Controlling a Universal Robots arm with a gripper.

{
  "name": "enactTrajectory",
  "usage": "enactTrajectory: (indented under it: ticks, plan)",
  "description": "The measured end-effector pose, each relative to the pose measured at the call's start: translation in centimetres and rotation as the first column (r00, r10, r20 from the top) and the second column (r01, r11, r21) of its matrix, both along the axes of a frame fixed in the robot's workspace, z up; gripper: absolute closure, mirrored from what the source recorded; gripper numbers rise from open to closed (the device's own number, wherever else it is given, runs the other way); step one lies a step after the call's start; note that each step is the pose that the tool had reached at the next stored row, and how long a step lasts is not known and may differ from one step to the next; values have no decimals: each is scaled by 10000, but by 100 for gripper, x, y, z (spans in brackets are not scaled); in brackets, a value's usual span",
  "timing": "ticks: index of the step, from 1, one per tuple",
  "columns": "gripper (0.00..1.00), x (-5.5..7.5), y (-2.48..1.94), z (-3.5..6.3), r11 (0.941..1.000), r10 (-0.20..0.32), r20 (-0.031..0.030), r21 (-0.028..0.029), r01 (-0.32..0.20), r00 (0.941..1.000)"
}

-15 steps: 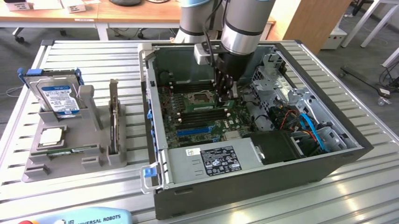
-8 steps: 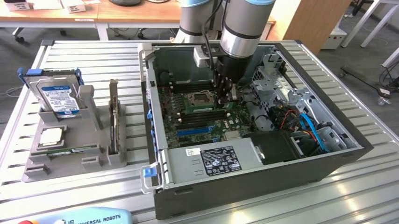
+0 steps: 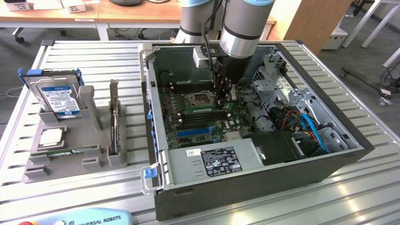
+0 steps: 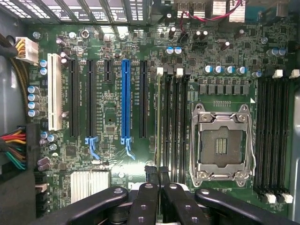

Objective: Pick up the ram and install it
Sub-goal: 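Insert the ram into the slot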

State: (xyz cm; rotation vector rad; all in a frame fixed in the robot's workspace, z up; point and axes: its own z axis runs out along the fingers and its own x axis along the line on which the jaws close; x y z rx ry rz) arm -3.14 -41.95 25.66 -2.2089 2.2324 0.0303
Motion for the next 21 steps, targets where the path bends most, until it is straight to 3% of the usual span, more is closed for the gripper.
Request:
enactTrajectory:
  ticks: [21]
  plan:
    - [88,-6,4,-127,10000,-16,-1,-3,16,10000]
